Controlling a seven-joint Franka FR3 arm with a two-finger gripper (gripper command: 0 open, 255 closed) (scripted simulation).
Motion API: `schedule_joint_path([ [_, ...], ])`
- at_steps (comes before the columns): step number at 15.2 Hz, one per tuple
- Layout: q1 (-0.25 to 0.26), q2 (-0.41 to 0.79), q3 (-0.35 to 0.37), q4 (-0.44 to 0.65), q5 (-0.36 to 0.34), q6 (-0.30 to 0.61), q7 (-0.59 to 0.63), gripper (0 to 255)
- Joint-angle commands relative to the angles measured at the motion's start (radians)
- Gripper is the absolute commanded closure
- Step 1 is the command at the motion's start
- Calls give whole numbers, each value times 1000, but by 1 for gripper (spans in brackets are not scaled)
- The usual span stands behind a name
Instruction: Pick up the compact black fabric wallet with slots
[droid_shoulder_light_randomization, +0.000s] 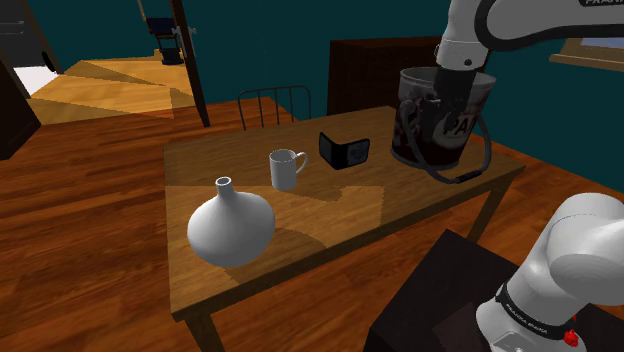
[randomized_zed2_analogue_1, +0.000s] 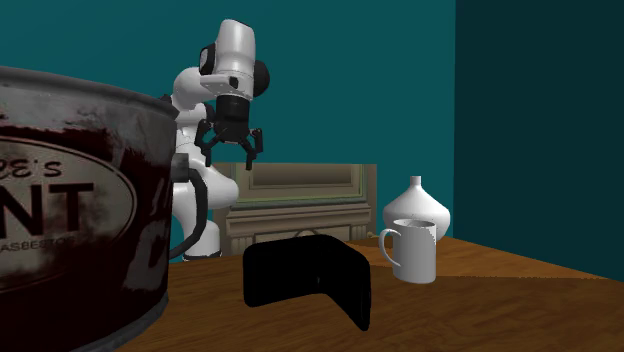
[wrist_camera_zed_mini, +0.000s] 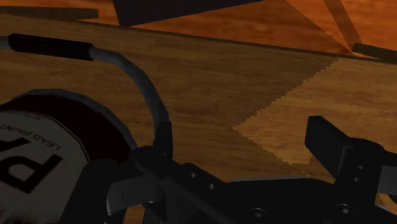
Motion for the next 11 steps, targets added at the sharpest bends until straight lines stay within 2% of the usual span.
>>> schedule_joint_path([
  [1, 0, 0, 0, 0, 0, 0, 0, 0],
  [11, 23, 396, 1, 202, 47, 178, 46, 0],
])
